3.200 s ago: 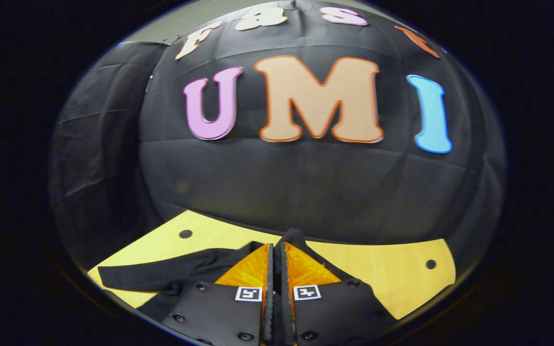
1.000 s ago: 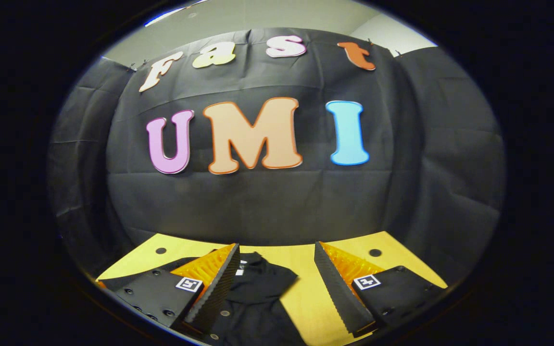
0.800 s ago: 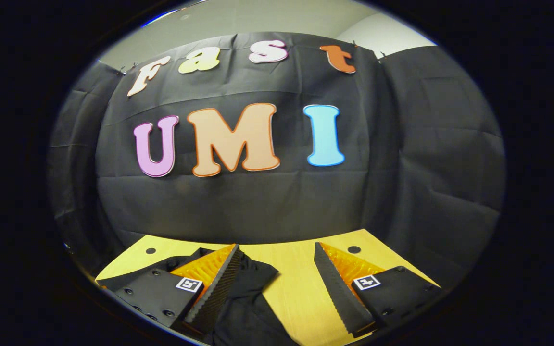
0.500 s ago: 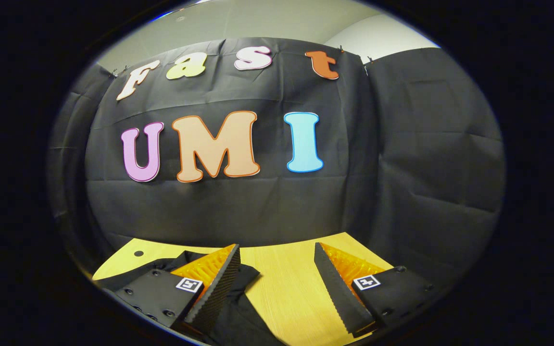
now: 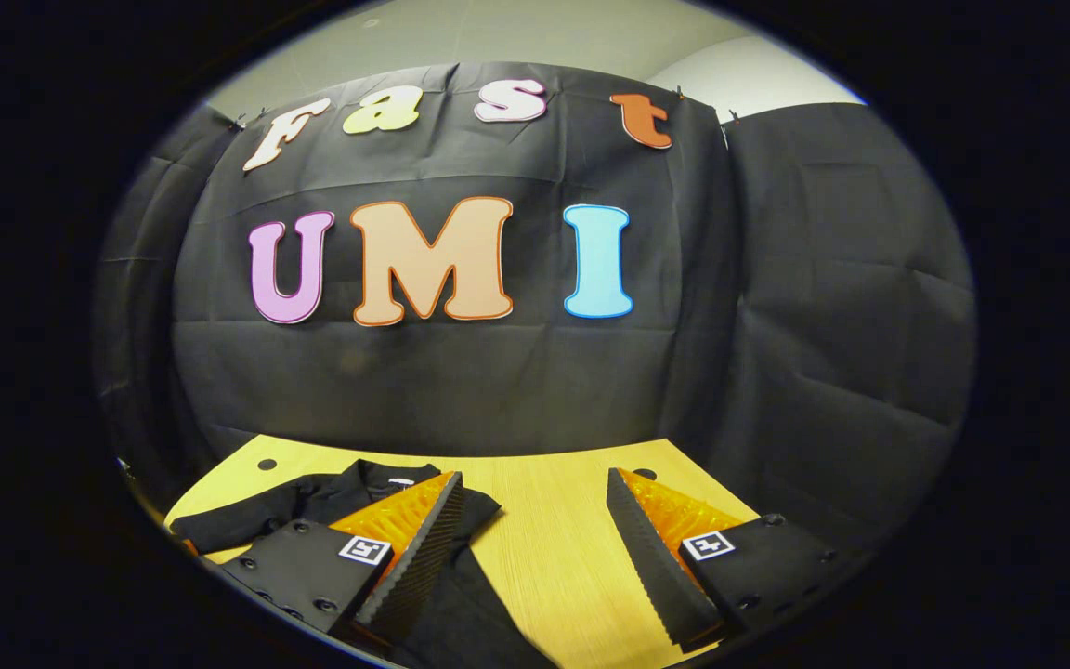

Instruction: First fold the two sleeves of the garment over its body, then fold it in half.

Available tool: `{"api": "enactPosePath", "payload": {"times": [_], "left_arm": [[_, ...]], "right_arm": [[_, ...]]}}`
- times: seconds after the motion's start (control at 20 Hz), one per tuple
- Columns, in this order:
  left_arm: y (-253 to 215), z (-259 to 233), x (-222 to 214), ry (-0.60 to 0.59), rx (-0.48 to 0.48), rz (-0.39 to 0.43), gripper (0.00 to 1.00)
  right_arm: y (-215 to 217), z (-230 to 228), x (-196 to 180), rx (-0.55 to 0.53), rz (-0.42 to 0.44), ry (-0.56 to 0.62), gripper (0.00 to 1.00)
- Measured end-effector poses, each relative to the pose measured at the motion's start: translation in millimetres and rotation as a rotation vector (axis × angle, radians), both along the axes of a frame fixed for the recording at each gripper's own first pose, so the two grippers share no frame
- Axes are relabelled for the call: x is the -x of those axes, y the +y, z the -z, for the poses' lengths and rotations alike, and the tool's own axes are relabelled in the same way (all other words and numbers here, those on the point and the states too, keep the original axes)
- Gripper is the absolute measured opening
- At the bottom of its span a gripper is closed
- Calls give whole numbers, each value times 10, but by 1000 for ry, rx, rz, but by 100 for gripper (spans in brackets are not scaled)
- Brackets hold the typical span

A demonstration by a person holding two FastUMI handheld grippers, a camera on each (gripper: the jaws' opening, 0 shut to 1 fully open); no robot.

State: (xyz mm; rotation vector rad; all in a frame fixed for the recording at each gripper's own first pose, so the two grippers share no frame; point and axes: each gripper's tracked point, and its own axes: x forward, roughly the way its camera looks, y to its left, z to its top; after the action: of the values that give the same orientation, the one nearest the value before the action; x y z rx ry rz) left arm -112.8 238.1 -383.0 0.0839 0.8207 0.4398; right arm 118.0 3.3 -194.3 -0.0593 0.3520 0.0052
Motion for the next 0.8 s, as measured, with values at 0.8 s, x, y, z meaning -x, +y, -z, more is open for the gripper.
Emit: {"api": "enactPosePath", "payload": {"times": [0.8], "left_arm": [[-75,30,-65,68,45,56,0]], "right_arm": [[-379,-42,195,-2,72,-3,96]]}}
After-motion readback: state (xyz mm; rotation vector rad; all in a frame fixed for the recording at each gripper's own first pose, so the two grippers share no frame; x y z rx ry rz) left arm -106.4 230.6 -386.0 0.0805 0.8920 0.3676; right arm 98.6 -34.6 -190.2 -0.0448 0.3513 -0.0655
